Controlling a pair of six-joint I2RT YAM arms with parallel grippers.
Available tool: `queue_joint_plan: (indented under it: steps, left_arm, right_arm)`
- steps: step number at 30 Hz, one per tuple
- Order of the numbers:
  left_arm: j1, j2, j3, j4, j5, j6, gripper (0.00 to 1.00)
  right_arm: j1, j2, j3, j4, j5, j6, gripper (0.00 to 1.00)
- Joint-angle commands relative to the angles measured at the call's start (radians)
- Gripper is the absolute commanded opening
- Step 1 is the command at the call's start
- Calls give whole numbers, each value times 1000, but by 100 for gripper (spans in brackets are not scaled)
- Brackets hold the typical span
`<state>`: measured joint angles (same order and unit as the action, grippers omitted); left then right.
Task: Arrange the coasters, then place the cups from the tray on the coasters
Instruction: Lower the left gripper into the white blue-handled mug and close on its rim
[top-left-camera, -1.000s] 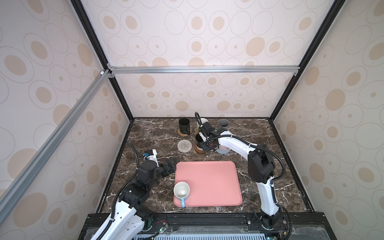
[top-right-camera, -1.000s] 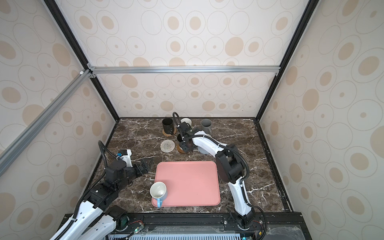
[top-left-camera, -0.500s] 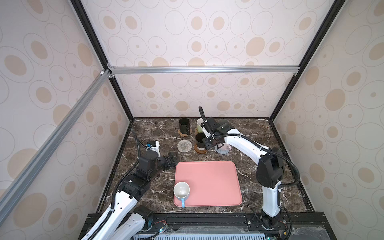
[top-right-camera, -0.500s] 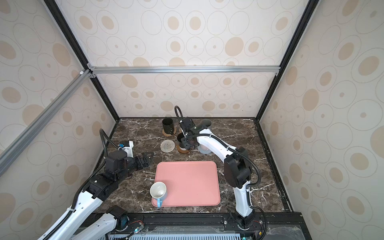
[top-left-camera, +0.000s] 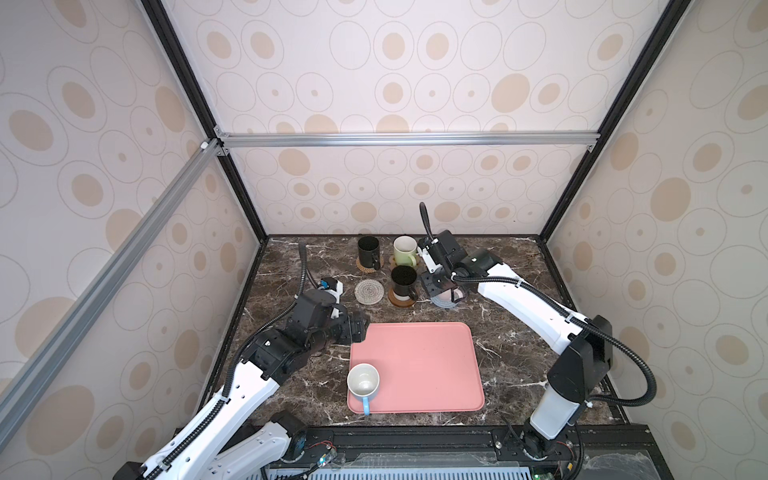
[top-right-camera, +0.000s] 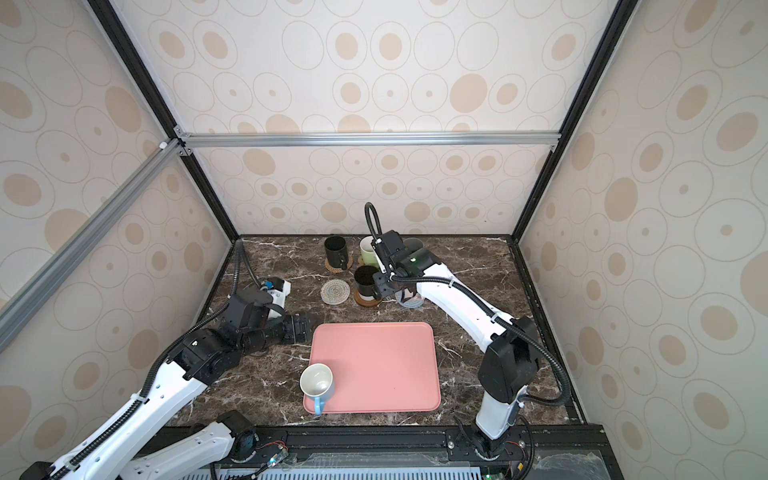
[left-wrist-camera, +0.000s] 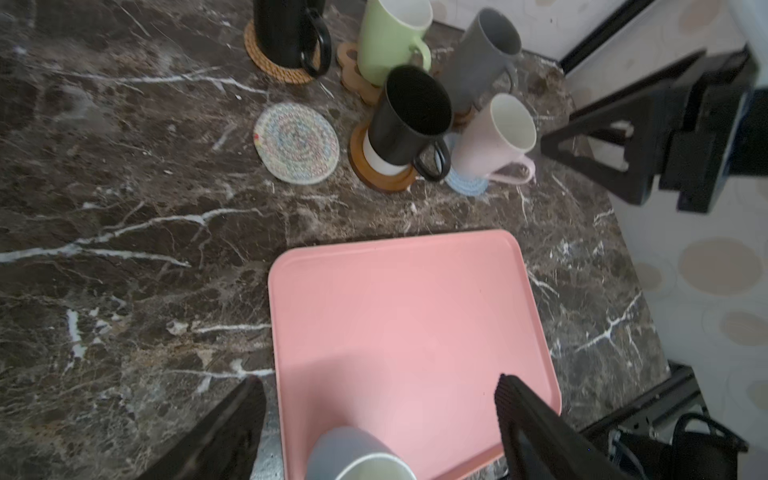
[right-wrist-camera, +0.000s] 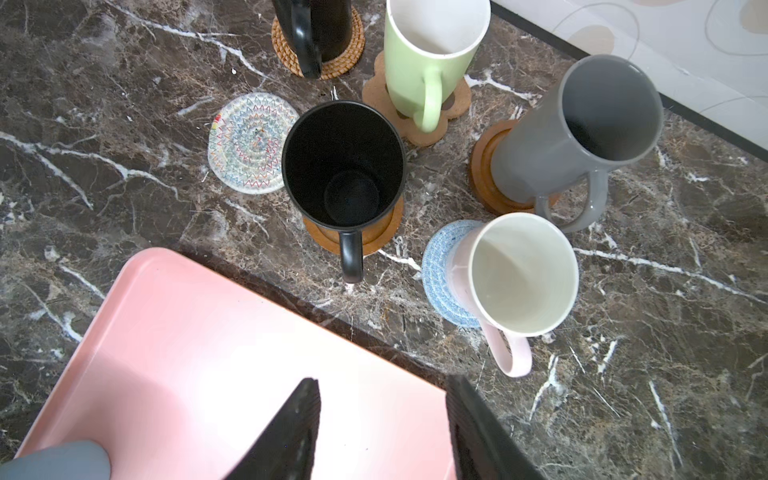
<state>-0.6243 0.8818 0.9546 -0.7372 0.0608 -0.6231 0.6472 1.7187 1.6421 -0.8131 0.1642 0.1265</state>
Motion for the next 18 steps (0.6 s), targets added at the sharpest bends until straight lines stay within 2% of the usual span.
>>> queue_joint_plan:
  steps: [1, 9, 13, 18]
  left_arm:
    - [-53, -45, 41, -179, 1, -24, 85]
    - [-171, -86, 47, -351, 70, -101, 79]
    - [-197, -100, 54, -443, 103, -139, 76]
    - [-226, -142, -15, -451, 203, -188, 70]
  right_arm:
    - [-10, -38, -33, 5, 31, 8, 53]
    - [-29, -50, -65, 12, 28, 33, 53]
    - [-28, -50, -65, 9, 25, 39, 53]
    - [-29, -56, -71, 11, 35, 49, 53]
